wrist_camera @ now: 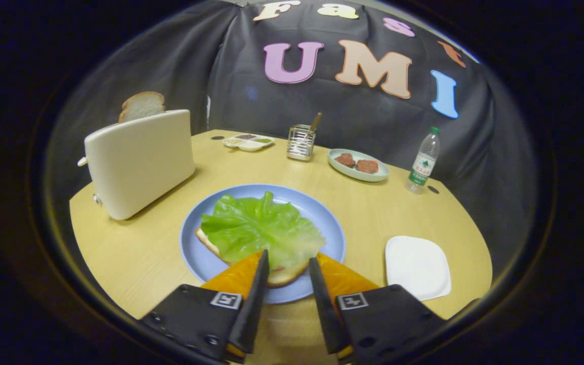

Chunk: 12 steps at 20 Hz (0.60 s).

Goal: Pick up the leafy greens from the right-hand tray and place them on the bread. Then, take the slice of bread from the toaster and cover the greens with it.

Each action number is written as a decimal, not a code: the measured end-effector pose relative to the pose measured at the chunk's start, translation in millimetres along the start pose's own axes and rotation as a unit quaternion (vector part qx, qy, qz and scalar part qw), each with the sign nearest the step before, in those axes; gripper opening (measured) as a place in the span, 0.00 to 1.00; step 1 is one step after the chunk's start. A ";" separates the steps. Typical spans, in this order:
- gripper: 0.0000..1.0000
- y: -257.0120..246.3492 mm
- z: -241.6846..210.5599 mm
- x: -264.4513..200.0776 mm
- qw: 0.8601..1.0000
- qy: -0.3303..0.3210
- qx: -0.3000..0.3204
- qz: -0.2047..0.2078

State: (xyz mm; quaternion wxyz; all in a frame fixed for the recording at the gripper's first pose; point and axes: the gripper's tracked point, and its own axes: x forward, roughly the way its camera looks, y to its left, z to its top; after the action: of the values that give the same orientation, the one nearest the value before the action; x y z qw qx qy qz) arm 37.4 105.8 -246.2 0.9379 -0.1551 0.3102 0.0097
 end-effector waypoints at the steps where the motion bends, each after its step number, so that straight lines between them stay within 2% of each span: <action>1: 0.61 -0.3 1.9 -0.9 1.000 -0.004 0.002 -0.003; 5: 1.00 -0.7 14.6 -10.3 0.999 -0.029 0.017 0.000; 12: 0.99 19.6 54.9 -30.1 0.994 -0.095 0.045 0.018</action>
State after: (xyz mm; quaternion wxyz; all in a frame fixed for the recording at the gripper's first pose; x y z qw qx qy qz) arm 42.7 143.1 -192.5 0.9688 -0.1059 0.2223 0.0276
